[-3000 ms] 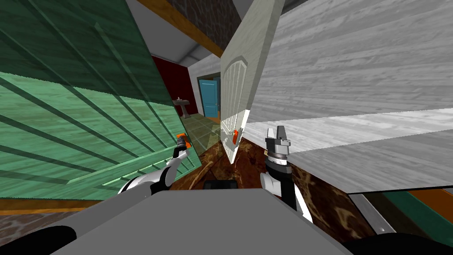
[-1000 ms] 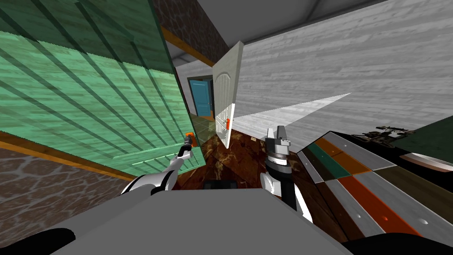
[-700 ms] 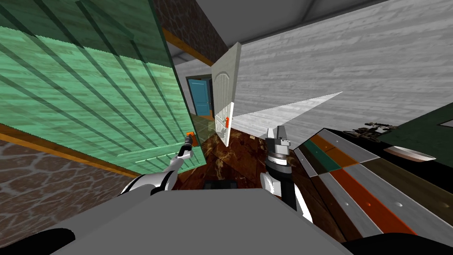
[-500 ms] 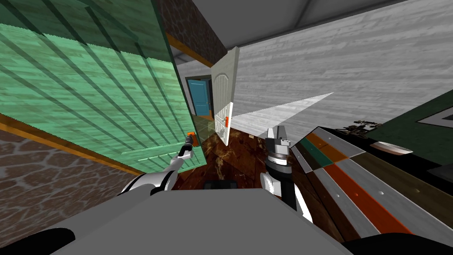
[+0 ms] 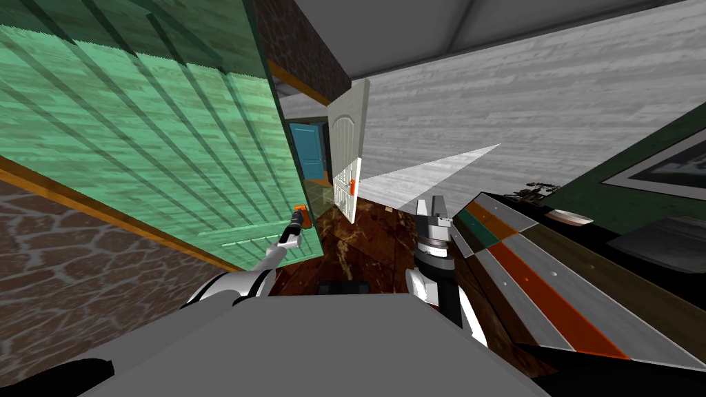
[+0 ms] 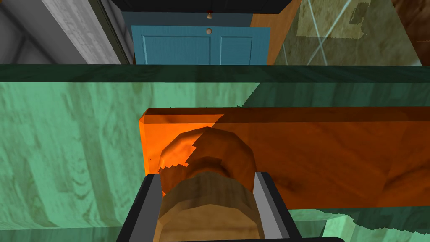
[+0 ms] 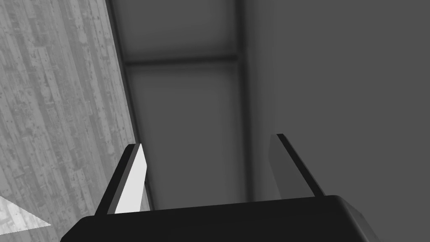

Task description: Pull the door open

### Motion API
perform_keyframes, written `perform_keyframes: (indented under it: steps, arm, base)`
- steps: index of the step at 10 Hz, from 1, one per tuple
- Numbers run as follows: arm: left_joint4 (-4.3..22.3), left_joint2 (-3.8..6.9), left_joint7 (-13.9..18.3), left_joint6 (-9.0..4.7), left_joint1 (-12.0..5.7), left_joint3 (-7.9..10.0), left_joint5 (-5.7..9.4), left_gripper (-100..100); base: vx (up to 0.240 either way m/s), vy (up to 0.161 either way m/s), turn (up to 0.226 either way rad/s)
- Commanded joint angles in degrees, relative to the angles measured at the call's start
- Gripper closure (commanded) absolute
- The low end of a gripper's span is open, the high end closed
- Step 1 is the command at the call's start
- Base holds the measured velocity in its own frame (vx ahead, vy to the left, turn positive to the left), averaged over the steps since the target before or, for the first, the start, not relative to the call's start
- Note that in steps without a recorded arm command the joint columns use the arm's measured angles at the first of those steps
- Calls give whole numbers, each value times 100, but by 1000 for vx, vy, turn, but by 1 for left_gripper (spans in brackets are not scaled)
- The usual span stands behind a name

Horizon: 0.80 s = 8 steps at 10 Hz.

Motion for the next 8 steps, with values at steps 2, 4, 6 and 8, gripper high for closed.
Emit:
perform_keyframes:
  steps: [2, 4, 6, 8]
  arm:
    - [131, 12, 124, -60, -61, -134, -54, 100]
    - [131, 12, 124, -60, -61, -134, -54, 100]
    - [131, 12, 124, -60, -61, -134, -54, 100]
    - [131, 12, 124, -60, -61, -134, -54, 100]
  base:
    - [-95, 23, -60]
    - [0, 0, 0]
    - [0, 0, 0]
    - [0, 0, 0]
